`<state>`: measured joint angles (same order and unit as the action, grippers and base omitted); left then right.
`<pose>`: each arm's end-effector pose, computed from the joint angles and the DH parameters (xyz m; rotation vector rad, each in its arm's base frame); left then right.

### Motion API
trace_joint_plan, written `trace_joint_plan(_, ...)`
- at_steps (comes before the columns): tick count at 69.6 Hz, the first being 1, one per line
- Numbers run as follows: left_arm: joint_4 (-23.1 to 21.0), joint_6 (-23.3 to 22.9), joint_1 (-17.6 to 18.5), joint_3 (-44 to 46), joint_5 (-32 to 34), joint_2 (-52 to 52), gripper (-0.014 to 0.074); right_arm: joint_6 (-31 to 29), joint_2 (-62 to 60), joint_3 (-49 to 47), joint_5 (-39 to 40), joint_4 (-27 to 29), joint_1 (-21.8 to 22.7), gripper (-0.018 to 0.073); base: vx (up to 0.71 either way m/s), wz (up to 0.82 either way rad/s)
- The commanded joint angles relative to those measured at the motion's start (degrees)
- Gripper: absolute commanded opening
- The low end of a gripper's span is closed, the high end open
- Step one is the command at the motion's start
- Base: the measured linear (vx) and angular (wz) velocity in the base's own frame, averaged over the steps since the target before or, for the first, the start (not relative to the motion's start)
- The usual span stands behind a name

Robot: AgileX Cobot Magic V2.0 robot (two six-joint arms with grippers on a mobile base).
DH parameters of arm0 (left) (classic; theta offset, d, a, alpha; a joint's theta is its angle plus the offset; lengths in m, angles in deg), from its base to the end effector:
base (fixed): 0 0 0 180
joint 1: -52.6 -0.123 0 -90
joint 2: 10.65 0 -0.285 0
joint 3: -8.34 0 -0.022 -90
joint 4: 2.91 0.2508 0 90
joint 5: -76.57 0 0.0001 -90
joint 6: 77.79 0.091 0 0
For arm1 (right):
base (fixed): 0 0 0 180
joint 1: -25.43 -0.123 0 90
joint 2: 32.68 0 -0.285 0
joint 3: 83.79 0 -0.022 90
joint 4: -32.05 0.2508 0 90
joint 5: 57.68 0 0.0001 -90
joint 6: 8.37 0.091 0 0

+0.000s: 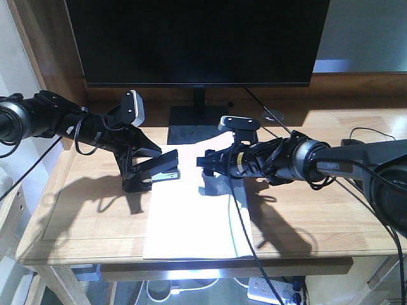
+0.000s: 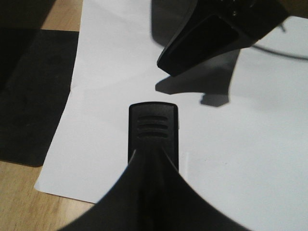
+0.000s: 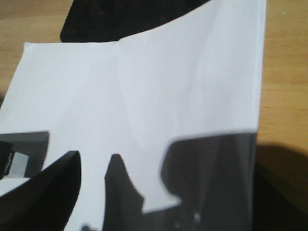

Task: Grab stapler and paper to desk for stapling
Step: 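Open the right gripper and withdraw it away from the paper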

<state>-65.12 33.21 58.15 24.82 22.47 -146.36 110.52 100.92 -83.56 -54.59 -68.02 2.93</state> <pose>0.4548 -0.1098 0.1627 1.4856 1.7545 -0.5730 0.4210 0.1795 0.1080 -0.1034 2.3800 0.4126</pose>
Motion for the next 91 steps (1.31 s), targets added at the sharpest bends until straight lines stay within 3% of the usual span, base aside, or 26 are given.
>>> trace_joint_plan(1,-3.3,-0.4,0.1,1.6,-0.9,3.5,-0.0006,-0.8,-5.4,0.0,-3.5,-3.0,1.6,0.0606,0.0,0.0)
trace_joint_plan(20,-3.3,-0.4,0.1,1.6,-0.9,3.5,-0.0006,-8.5,-14.8,6.4,-5.3,-3.1,4.9,0.0579,0.0,0.0)
trace_joint_plan(37,-3.3,-0.4,0.1,1.6,-0.9,3.5,-0.0006,-17.4,-31.9,14.6,-10.5,-3.1,5.5,0.0578,0.0,0.0)
trace_joint_plan(64,-3.3,-0.4,0.1,1.6,-0.9,3.5,-0.0006,-18.4,-62.9,27.8,-11.2,-3.0,5.5,0.0578,0.0,0.0)
trace_joint_plan(91,-3.3,-0.4,0.1,1.6,-0.9,3.5,-0.0006,-18.4,-88.8,48.5,-9.6,-3.1,5.3,0.0578,0.0,0.0)
